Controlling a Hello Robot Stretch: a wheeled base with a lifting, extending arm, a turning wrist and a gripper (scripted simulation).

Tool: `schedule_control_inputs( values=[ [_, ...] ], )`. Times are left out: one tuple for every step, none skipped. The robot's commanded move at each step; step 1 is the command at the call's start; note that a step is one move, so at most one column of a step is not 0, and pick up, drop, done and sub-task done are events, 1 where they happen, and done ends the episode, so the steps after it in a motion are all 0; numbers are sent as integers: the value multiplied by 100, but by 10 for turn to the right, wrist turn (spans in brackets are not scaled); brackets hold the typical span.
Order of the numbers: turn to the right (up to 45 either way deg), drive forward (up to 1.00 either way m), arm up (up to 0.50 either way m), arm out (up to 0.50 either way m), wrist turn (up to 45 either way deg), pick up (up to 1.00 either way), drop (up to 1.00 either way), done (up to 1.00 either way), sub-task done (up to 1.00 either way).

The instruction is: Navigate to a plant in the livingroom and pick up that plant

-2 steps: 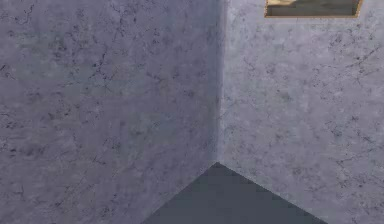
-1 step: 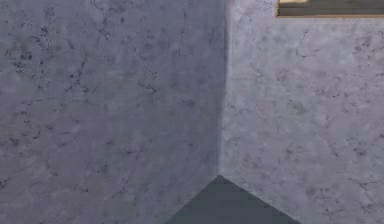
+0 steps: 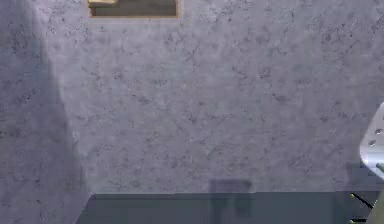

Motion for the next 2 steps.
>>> schedule_control_inputs(
  values=[
    [300, 0, 0, 0, 0, 0, 0, 0, 0],
    [0, 85, 0, 0, 0, 0, 0, 0, 0]
  ],
)
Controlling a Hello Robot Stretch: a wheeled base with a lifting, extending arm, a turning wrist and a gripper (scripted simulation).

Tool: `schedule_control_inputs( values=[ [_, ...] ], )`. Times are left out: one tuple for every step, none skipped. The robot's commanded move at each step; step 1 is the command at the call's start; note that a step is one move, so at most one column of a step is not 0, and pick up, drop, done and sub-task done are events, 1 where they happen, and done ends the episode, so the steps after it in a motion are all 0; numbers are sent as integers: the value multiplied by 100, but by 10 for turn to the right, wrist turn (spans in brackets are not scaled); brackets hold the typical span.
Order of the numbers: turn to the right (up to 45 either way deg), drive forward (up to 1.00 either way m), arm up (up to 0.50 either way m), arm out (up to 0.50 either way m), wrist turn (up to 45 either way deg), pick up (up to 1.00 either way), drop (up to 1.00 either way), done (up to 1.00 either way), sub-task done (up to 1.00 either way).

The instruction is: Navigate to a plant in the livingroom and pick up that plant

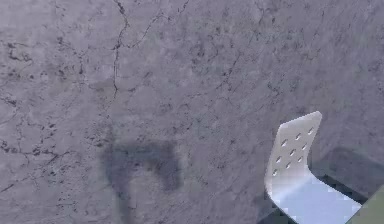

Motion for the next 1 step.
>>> schedule_control_inputs(
  values=[
    [-180, 0, 0, 0, 0, 0, 0, 0, 0]
  ],
)
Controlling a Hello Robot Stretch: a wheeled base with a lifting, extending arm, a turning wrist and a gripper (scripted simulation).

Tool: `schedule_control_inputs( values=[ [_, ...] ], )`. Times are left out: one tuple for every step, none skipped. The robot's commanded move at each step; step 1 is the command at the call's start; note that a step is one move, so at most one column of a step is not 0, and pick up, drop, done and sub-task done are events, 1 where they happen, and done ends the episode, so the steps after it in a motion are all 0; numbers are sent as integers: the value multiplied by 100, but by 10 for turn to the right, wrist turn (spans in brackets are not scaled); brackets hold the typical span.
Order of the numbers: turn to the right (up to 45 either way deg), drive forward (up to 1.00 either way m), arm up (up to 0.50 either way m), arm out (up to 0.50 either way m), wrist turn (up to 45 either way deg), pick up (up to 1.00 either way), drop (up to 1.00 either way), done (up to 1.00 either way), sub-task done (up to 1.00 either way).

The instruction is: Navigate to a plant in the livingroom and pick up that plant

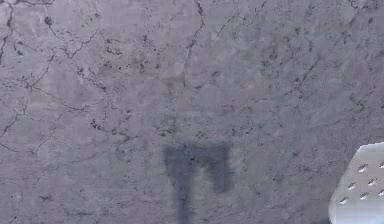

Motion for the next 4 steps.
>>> schedule_control_inputs(
  values=[
    [0, 0, 50, 0, 0, 0, 0, 0, 0],
    [0, 0, 38, 0, 0, 0, 0, 0, 0],
    [0, 0, 0, 48, 0, 0, 0, 0, 0],
    [0, 0, 0, 0, 450, 0, 0, 0, 0]
  ],
)
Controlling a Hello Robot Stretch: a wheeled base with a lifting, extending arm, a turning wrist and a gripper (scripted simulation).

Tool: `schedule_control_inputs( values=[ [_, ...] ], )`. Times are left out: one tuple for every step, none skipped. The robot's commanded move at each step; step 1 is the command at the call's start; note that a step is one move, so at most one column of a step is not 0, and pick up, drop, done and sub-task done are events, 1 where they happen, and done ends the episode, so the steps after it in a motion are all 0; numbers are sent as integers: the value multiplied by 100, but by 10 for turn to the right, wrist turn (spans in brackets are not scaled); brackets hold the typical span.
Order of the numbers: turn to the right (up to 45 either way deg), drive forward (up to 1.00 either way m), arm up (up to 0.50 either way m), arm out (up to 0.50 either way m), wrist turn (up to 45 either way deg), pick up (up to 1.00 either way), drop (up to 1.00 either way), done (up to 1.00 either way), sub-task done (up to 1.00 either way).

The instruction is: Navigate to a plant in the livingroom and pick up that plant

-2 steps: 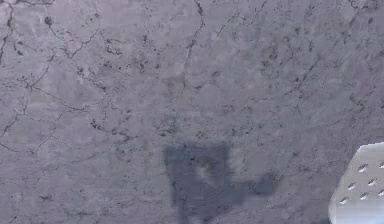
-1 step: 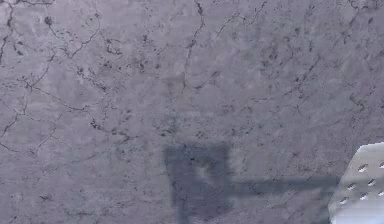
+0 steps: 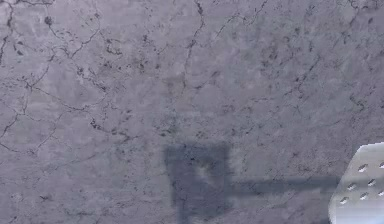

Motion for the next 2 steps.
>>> schedule_control_inputs(
  values=[
    [0, 0, 0, 0, 450, 0, 0, 0, 0],
    [0, 0, 0, 0, 450, 0, 0, 0, 0]
  ],
)
